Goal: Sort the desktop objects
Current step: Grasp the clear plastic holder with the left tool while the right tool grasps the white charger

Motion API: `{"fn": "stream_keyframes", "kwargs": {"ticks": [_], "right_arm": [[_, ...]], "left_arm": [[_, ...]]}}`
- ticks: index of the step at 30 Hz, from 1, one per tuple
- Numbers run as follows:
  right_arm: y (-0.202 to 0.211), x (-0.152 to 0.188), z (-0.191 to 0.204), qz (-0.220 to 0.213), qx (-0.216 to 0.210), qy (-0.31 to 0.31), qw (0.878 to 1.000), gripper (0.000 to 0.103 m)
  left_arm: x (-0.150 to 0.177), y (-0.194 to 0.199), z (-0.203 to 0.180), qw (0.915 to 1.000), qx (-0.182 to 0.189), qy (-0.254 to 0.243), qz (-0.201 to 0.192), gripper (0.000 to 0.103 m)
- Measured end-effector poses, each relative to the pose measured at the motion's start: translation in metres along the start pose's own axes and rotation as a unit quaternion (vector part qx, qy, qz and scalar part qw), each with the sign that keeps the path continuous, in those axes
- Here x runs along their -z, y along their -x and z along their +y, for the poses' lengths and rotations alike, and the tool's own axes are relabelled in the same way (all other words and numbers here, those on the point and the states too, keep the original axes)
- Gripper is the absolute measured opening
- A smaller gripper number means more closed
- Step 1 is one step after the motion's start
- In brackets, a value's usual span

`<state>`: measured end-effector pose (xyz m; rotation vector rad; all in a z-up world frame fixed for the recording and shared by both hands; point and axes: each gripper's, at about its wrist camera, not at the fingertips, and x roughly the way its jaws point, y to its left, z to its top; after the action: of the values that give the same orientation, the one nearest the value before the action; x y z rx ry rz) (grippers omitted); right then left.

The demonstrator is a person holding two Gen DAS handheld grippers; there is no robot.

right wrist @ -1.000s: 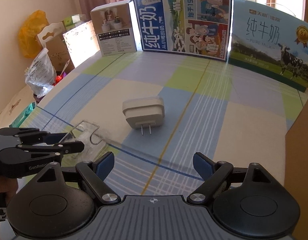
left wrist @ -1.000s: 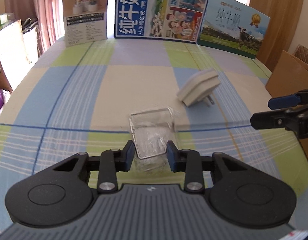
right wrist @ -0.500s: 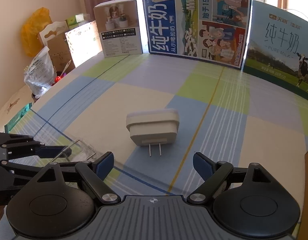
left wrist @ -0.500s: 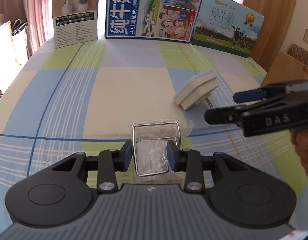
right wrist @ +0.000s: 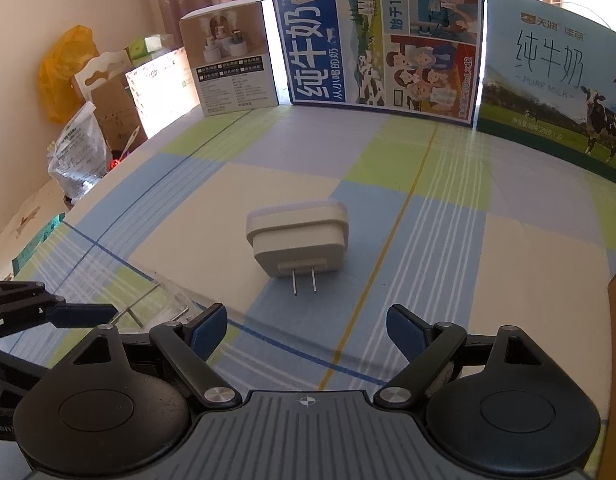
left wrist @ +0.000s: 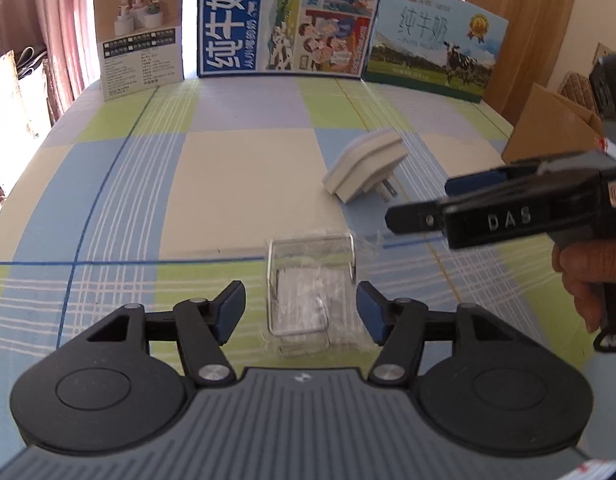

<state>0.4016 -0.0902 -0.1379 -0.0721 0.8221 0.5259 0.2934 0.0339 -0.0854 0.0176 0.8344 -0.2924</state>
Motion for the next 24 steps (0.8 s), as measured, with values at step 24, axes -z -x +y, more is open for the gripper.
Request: {"fn": "stream_keyframes", "kwargs": {"ticks": [24], "right_arm": [[0.000, -0.005, 0.003, -0.007, -0.006, 0.005, 1.000, 0.084]], "left_arm": [[-0.010, 0.006, 0.012, 0.9986, -0.028, 0.027, -0.037, 0.026]]}}
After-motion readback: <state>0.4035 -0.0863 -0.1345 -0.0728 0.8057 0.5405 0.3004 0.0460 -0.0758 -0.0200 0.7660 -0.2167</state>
